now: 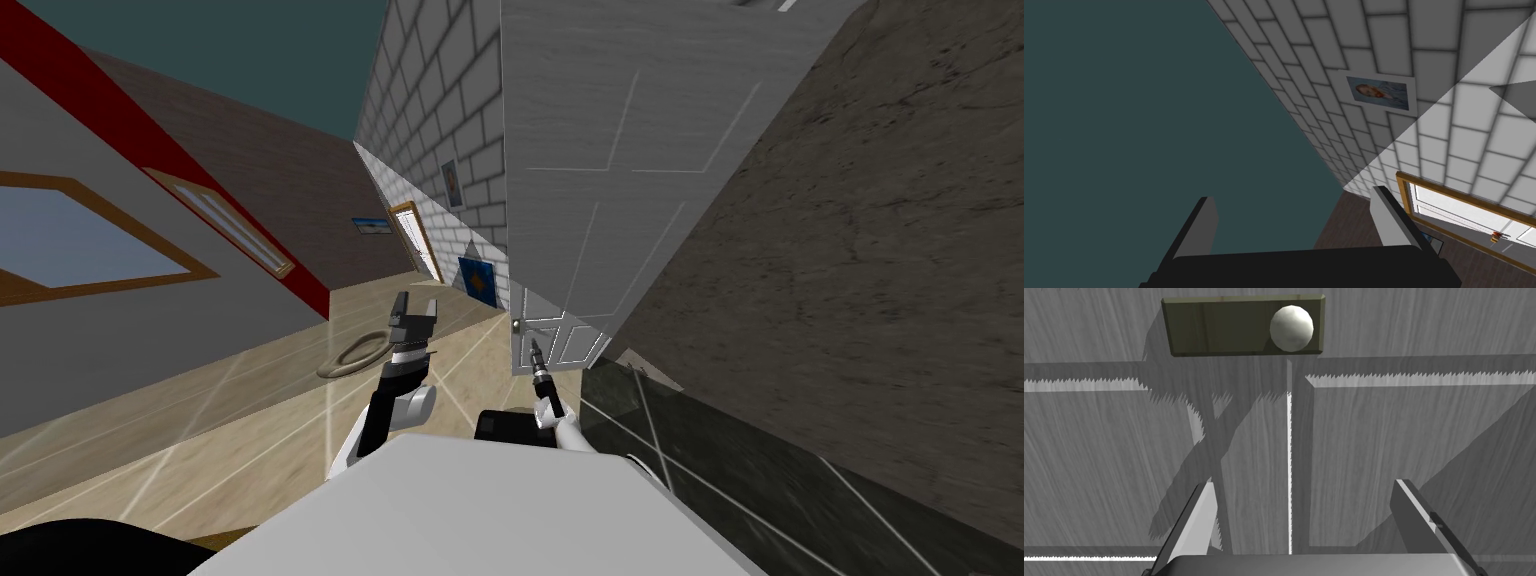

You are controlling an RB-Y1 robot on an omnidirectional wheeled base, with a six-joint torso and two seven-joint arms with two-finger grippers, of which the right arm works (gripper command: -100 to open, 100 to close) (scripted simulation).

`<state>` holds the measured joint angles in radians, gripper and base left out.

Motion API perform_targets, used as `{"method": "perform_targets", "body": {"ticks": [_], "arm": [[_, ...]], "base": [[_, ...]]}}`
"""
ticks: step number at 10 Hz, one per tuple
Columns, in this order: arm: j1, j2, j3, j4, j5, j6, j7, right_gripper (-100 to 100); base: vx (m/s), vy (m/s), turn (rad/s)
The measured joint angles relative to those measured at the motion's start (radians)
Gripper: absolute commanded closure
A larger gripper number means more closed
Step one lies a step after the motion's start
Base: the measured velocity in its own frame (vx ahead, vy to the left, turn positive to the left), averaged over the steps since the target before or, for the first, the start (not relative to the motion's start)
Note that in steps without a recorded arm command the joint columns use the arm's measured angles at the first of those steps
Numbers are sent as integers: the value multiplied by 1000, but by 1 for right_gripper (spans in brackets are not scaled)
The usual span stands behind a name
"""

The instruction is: Push the door open

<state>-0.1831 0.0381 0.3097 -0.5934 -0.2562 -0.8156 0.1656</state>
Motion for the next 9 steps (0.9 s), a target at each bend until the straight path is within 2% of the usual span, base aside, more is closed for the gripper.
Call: {"method": "perform_targets", "body": {"ticks": [2,4,5,6,9], "arm": [[13,6,5,-22,1,12,4,-100],[10,10,6,-16,1,8,3,-100],[18,-9,6,-30,2,13,2,-100],[4,-19,3,-9,0,8,0,-100],[9,-53,-3,-11,1,4,0,-100]], "base": [[-106,148,-23],[22,22,-2],[154,-44,13],[182,-13,18],[226,35,30]]}}
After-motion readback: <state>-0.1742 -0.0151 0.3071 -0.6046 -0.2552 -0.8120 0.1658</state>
